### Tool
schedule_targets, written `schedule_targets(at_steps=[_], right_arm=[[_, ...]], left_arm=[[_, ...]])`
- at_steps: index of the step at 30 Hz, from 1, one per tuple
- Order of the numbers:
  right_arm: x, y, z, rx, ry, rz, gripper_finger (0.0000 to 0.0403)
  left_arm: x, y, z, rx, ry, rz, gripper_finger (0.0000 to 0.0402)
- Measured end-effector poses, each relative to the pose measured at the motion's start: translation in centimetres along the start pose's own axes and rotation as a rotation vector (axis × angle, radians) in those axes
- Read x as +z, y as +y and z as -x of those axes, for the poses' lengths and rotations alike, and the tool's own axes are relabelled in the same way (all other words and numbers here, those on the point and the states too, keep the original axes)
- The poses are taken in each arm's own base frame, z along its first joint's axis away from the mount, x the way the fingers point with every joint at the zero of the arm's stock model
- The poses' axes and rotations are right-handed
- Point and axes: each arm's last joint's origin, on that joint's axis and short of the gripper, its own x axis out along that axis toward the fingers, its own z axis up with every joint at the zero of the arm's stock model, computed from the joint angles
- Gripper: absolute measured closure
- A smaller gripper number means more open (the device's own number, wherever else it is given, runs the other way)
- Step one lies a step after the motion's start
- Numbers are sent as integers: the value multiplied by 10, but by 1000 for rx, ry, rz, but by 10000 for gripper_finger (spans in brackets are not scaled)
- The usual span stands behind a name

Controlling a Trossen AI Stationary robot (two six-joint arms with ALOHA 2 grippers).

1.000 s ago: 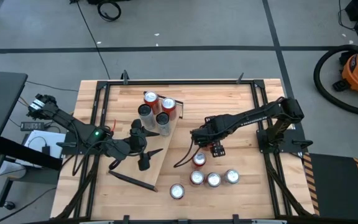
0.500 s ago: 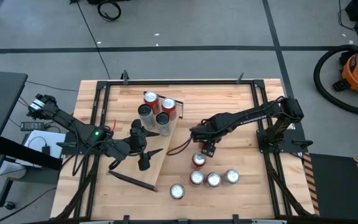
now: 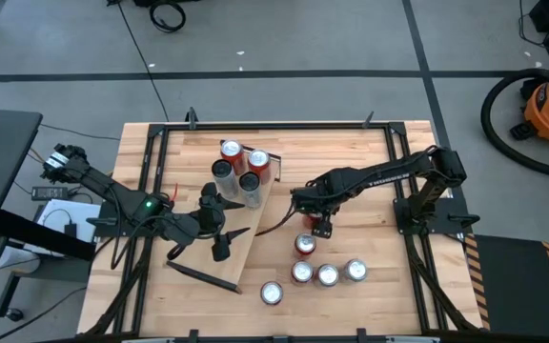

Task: Place canned beverage on shelf
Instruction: Put the top red soda can on the shelf

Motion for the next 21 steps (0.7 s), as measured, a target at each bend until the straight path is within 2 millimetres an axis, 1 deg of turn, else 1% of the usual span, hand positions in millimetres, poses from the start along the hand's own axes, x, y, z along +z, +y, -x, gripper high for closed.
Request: schedule_targets(at_steps=[5, 8, 11, 13, 18, 21], right_arm=[[4, -4, 10, -8, -5, 261, 51], [4, -4, 11, -16, -10, 448, 51], [5, -4, 11, -20, -13, 578, 51], [5, -4, 11, -22, -19, 641, 51], [8, -3, 11, -22, -52, 716, 51], [10, -2, 11, -15, -77, 793, 52]], left_arm=[[0, 0, 0, 1, 3, -3, 100], [0, 0, 0, 1, 4, -3, 100], [0, 0, 0, 1, 4, -3, 100], [0, 0, 0, 1, 4, -3, 100], [-1, 0, 0, 1, 4, -2, 100], [0, 0, 0, 1, 4, -2, 100]])
